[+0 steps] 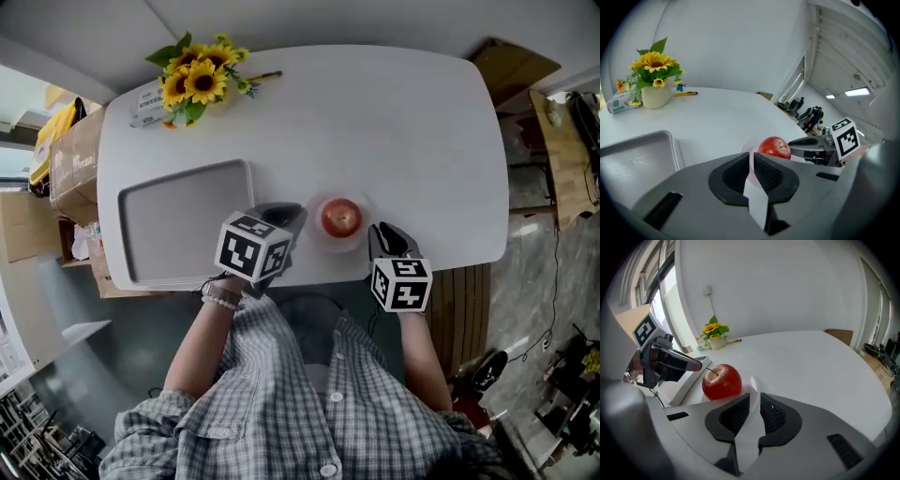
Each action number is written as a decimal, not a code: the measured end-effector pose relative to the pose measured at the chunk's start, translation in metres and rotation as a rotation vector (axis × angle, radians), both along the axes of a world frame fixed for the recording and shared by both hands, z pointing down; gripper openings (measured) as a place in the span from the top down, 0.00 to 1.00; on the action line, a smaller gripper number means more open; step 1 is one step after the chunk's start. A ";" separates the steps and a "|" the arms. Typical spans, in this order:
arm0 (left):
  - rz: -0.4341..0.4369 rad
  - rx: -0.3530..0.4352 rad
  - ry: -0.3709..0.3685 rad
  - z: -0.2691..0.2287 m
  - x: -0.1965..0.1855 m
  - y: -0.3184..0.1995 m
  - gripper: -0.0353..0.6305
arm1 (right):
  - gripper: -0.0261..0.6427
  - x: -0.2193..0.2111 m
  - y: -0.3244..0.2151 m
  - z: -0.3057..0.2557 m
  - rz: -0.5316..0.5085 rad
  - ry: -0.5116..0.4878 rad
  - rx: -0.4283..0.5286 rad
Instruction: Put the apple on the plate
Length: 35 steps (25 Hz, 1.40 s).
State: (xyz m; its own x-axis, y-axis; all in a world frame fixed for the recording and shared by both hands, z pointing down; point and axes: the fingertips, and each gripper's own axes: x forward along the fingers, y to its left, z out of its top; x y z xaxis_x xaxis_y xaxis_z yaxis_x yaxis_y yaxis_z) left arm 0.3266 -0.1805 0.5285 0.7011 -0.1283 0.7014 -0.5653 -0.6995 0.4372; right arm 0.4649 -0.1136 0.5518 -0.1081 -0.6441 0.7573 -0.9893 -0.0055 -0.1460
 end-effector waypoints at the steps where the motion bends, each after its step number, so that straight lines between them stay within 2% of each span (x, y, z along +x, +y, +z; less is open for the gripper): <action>1: -0.008 -0.004 -0.010 0.005 0.001 0.000 0.93 | 0.88 0.000 0.000 0.004 -0.002 -0.010 -0.011; 3: -0.011 -0.020 -0.030 0.014 0.003 0.001 0.93 | 0.86 0.001 0.001 0.011 -0.001 -0.031 -0.034; 6: 0.001 -0.055 -0.056 0.029 0.005 0.004 0.81 | 0.83 -0.003 0.001 0.020 0.017 -0.087 -0.065; 8: -0.001 -0.077 -0.070 0.037 0.006 0.005 0.79 | 0.83 -0.003 0.001 0.024 0.027 -0.107 -0.080; 15: -0.013 -0.142 -0.121 0.057 0.011 0.010 0.79 | 0.83 -0.004 0.003 0.029 0.067 -0.173 -0.123; 18: -0.027 -0.141 -0.145 0.062 0.009 0.010 0.79 | 0.83 -0.006 0.004 0.030 0.070 -0.197 -0.132; 26: -0.050 -0.183 -0.140 0.062 0.008 0.008 0.82 | 0.83 -0.009 0.003 0.029 0.075 -0.214 -0.144; 35: -0.087 -0.272 -0.132 0.063 0.005 0.006 0.85 | 0.87 -0.008 0.005 0.031 0.226 -0.328 -0.196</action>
State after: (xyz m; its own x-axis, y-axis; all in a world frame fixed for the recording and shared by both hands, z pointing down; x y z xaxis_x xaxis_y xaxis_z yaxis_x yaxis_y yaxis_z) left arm 0.3313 -0.1740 0.5918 0.5966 0.0204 0.8023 -0.6823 -0.5134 0.5205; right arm 0.4569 -0.1088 0.5832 -0.2361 -0.5263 0.8168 -0.8618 -0.2750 -0.4263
